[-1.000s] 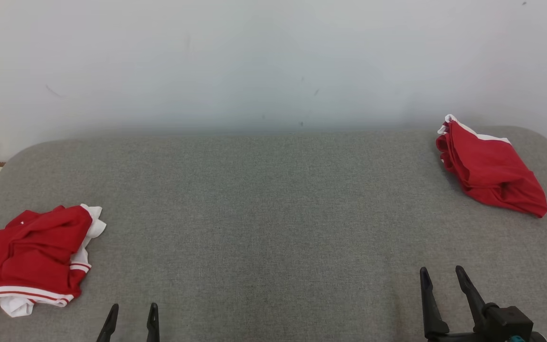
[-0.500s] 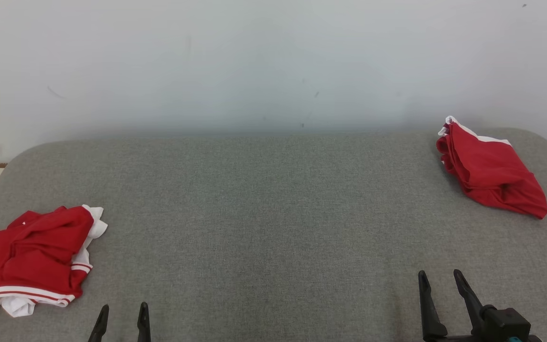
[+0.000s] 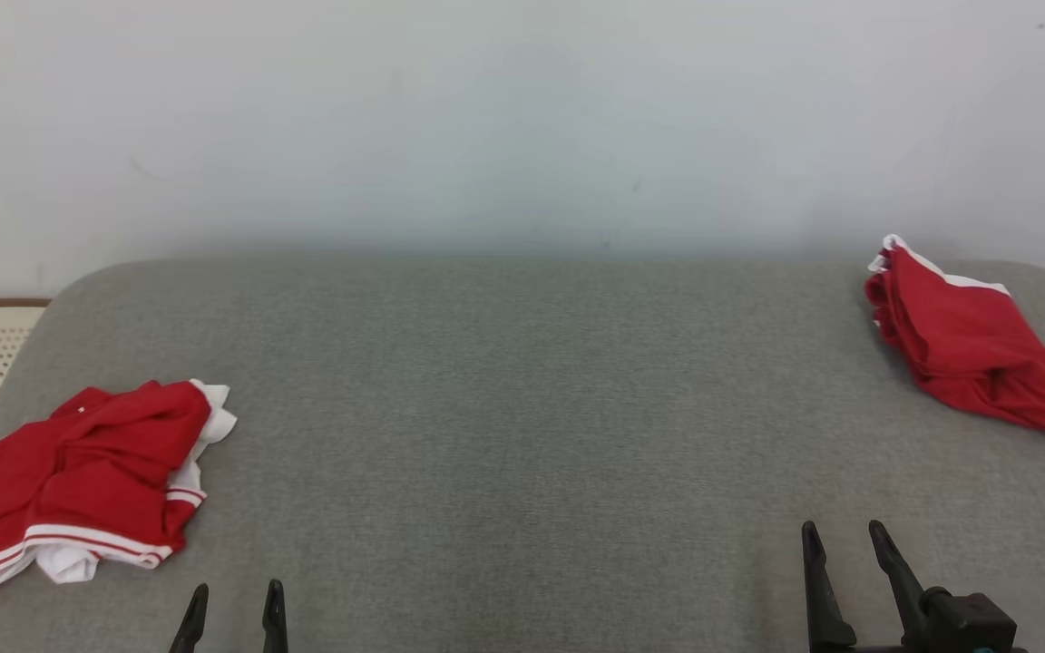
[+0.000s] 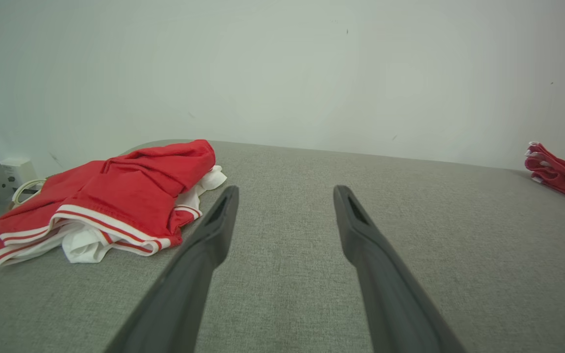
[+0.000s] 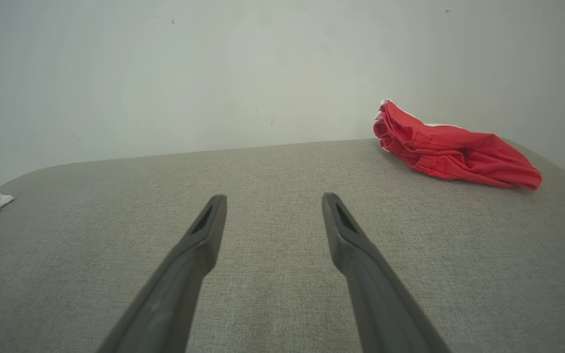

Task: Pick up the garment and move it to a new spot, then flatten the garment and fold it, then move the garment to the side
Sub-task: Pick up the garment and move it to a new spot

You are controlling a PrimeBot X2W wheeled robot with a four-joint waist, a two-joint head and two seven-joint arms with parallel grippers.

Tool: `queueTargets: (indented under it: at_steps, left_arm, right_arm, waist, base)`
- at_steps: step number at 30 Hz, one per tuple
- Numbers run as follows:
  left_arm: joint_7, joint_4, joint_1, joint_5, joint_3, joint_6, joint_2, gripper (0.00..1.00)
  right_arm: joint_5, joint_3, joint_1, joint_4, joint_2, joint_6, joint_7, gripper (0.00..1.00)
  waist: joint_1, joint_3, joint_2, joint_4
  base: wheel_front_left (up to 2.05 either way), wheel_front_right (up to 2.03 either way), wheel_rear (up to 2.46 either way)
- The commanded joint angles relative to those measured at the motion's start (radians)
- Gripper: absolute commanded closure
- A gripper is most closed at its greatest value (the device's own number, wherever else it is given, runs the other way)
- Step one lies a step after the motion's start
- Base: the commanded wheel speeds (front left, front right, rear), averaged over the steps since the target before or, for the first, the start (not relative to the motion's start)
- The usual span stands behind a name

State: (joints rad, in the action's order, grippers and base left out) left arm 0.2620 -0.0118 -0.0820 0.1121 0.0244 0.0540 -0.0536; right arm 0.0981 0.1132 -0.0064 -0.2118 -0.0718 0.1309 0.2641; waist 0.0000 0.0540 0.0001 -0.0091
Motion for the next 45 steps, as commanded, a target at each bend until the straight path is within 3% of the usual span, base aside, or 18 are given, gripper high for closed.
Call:
queueTargets:
  at_steps: [1,16,27,37,45]
  left_arm:
    - [0.003,0.003,-0.007,-0.012,-0.003,-0.004,-0.001,0.00]
    - [0.003,0.011,-0.031,0.000,-0.035,-0.001,-0.022,0.00]
    - [0.003,0.001,-0.043,0.007,-0.064,0.008,-0.037,0.00]
    - [0.003,0.001,-0.056,0.021,-0.079,0.018,-0.049,0.00]
    - [0.003,-0.009,-0.045,0.052,-0.106,0.028,-0.049,0.00]
  right_arm:
    - [0.008,0.001,0.017,-0.002,0.003,0.000,0.002,0.00]
    - [0.024,0.008,0.029,-0.015,0.015,0.000,0.001,0.00]
    - [0.040,0.030,0.023,-0.021,0.020,0.000,0.001,0.00]
    - [0.048,0.050,0.015,-0.026,0.022,0.000,0.001,0.00]
    - [0.051,0.077,-0.008,-0.032,0.022,0.000,0.002,0.00]
  waist:
    - [0.0000,0.003,-0.0001,0.035]
    - [0.0000,0.023,-0.0001,0.282]
    - [0.0000,0.029,-0.0001,0.399]
    - [0.0000,0.034,-0.0001,0.444]
    - [0.0000,0.020,-0.0001,0.420]
  base:
    - [0.00,0.00,0.00]
    - [0.00,0.00,0.00]
    - [0.00,0.00,0.00]
    - [0.00,0.00,0.00]
    - [0.00,0.00,0.00]
